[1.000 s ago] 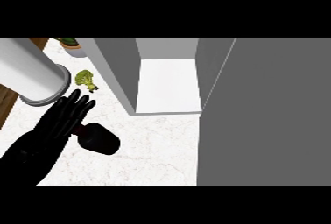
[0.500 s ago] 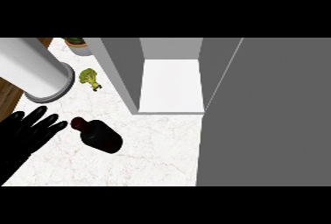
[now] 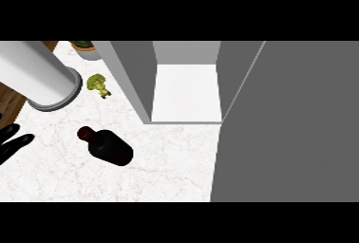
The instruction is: Pick up the wine, place it into the cabinet and close the cabinet
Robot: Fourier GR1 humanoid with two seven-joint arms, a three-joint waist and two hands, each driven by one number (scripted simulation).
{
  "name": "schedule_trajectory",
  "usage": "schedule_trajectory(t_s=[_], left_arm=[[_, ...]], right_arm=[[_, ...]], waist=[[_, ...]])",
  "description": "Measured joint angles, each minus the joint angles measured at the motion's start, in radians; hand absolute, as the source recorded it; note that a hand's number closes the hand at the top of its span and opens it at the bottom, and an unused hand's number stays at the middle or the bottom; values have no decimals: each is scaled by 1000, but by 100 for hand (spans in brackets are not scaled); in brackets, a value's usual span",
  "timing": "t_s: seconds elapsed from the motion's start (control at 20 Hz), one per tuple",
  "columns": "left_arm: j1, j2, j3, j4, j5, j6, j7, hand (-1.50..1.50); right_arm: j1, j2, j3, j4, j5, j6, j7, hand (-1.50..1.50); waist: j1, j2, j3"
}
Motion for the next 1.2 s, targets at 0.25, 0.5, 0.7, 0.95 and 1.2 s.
schedule_trajectory(t_s=[0.25, 0.5, 0.7, 0.95, 1.2], left_arm=[[-36, 11, 24, -6, 27, 35, 53, -150], [-60, -9, 18, -20, 5, 70, 91, -150], [-81, -35, 9, -6, -29, 89, 110, -150], [-97, -94, -11, 23, -113, 99, 107, -150], [-143, -136, -24, 83, -194, 100, 102, -150]], right_arm=[[-112, -8, -12, -8, 9, -52, 131, -150], [-213, -28, -50, -11, 14, -79, 224, -150], [-256, -36, -66, -18, 14, -92, 281, -150], [-330, -42, -53, -15, 31, -121, 345, -150], [-352, -55, -73, -19, 31, -118, 362, -150]], waist=[[-2, 0, 0], [-3, 0, 0], [-7, 0, 0], [-6, 0, 0], [-9, 0, 0]])
